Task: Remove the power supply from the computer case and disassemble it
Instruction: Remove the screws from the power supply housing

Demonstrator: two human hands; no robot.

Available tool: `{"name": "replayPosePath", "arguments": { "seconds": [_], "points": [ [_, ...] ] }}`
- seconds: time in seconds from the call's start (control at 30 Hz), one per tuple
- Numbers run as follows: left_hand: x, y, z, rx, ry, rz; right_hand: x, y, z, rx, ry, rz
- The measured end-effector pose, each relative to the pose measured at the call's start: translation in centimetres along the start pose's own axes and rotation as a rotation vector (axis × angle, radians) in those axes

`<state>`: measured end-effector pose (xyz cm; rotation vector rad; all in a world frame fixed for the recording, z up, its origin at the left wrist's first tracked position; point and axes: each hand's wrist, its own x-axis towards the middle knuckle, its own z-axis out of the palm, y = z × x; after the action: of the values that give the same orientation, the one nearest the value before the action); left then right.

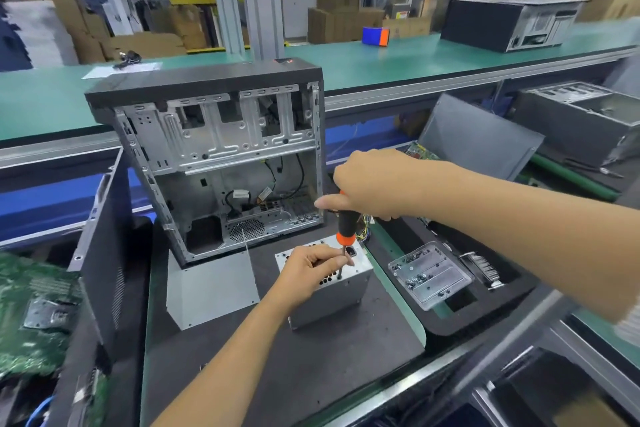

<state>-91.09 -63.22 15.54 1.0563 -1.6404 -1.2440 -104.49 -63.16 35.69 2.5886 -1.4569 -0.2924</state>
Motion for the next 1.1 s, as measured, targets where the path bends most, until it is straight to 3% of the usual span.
{"name": "replayPosePath", "arguments": {
  "seconds": [0.33,0.4,0.53,0.67,0.9,1.03,1.1],
  "points": [
    [-0.3,0.5,0.2,-0.067,-0.043,-0.036,-0.6,0.7,-1.1,0.113,-0.313,-0.357],
    [-0.3,0.6,0.2,-0.013,-0.038,-0.028,-0.9,0.9,-1.2,0.128,-0.297,-0.328],
    [-0.2,0.6,0.3,0.038,-0.006,-0.035,-1.0,1.0,-0.9,0.010,-0.100,-0.065],
    [0.0,0.2,0.4,0.073,0.020,-0.045,-0.4,0.5,0.1,-0.184,0.046,-0.070],
    [0.5,1.0,-0.3,-0.109,-0.069,-0.043,-0.2,1.4,-0.3,-0.036,-0.145,-0.332],
    [1.1,0.4,-0.3,-0.138,-0.094,-0.045,0.1,1.5,-0.4,0.019,-0.139,-0.383],
    [1.0,0.1,-0.1,-0.150,-0.080,-0.023,0.3,1.7,-0.2,0.072,-0.120,-0.319]
  ]
}}
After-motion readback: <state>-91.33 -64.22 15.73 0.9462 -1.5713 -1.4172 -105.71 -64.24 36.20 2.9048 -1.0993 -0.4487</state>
